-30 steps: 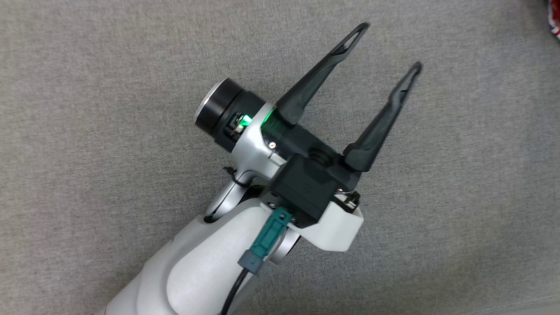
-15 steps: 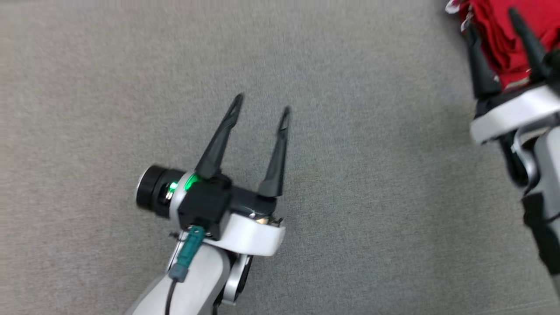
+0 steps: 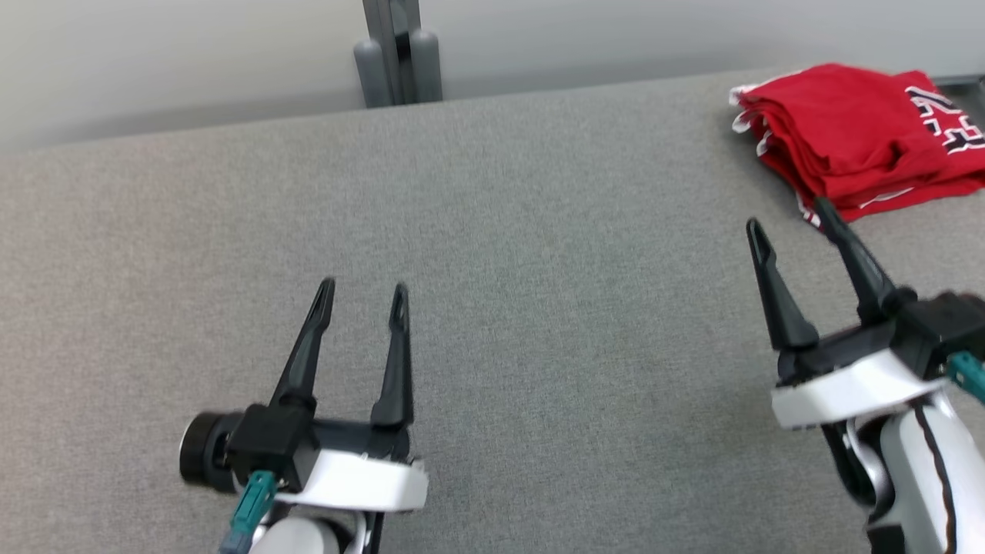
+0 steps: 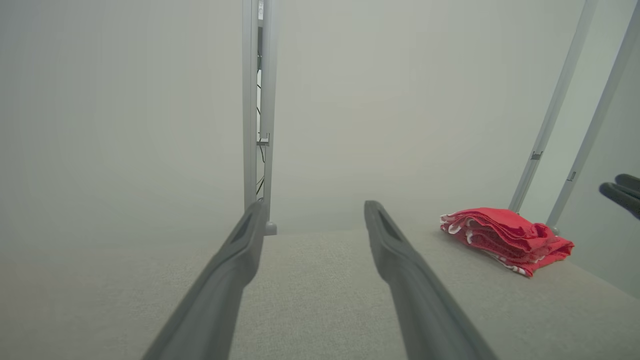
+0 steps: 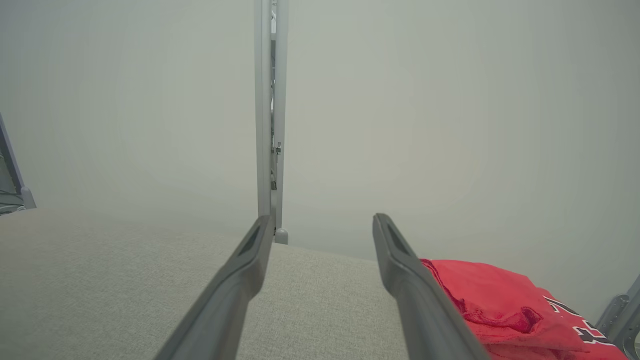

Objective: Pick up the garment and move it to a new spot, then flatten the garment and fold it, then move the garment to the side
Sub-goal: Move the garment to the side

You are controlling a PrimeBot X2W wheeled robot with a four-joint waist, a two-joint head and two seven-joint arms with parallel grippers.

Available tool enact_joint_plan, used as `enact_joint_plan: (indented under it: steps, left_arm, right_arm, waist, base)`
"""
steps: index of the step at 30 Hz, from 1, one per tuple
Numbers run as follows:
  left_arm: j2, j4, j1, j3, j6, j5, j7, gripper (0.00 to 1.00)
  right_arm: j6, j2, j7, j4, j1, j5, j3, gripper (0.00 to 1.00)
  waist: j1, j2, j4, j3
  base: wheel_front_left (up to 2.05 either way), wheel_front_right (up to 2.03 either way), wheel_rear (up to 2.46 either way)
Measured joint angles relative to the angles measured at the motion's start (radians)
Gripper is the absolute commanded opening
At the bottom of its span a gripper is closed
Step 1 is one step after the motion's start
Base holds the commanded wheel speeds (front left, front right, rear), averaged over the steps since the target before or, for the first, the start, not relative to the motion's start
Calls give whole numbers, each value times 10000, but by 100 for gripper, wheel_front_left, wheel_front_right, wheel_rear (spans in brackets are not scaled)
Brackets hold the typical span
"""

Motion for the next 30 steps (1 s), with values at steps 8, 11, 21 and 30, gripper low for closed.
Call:
enact_joint_plan:
  steps: [8,11,21,30]
  left_arm:
    - [-119,65,1262,734,-401,257,-2,100]
    - [-420,38,1607,1091,-658,479,-4,100]
    - [-1124,642,2750,2598,-1392,1124,-15,100]
    - [-1407,911,3232,3467,-1893,1488,-15,100]
  right_arm:
    - [0,483,0,-1122,1770,270,-441,100]
    - [0,644,0,-1216,2455,295,-736,100]
    - [0,727,0,-1465,3284,347,-903,100]
    - [0,642,0,-1536,3521,487,-819,100]
  waist:
    - [0,0,-110,-757]
    - [0,0,-129,-946]
    - [0,0,-276,-1474]
    - [0,0,-150,-1632]
  base:
    - [0,0,0]
    - [0,0,0]
    - [0,0,0]
    - [0,0,0]
